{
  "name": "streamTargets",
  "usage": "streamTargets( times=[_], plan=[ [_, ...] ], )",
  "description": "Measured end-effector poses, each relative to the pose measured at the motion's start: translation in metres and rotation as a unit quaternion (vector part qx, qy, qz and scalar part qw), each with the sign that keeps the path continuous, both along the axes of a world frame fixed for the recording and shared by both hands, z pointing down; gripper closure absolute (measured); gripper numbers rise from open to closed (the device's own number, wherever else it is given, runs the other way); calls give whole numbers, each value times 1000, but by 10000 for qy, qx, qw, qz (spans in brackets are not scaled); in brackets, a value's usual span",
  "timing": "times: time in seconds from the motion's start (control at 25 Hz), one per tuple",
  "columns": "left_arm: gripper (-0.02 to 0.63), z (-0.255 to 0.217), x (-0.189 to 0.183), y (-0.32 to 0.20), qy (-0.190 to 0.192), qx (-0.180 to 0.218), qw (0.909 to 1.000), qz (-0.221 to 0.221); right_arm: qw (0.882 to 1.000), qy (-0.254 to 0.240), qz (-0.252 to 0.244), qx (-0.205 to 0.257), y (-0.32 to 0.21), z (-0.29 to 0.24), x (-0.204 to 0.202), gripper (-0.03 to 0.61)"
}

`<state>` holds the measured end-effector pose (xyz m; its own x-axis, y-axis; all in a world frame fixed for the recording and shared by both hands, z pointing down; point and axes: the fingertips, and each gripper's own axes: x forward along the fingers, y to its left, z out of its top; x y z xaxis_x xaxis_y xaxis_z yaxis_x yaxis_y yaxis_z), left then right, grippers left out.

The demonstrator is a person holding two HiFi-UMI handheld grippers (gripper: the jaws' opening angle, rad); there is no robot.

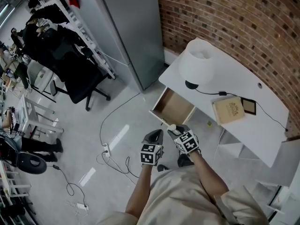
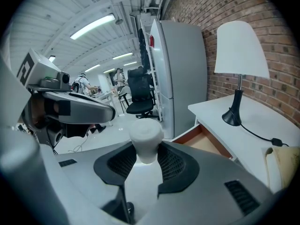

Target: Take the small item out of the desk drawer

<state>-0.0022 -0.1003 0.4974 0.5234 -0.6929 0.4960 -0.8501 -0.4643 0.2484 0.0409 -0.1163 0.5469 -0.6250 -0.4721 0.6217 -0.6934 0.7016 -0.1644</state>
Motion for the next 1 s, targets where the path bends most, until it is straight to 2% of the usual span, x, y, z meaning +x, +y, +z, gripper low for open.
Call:
streamTargets(
  times=[0.36, 1.0],
  plan=[
    [597, 6, 2, 9, -74, -87, 9999, 34, 9998, -144, 132, -7, 2, -2, 4, 416],
    [597, 10, 9, 15, 41, -195, 9998, 18, 9991, -273, 313, 25, 5, -3, 12, 417]
  ],
)
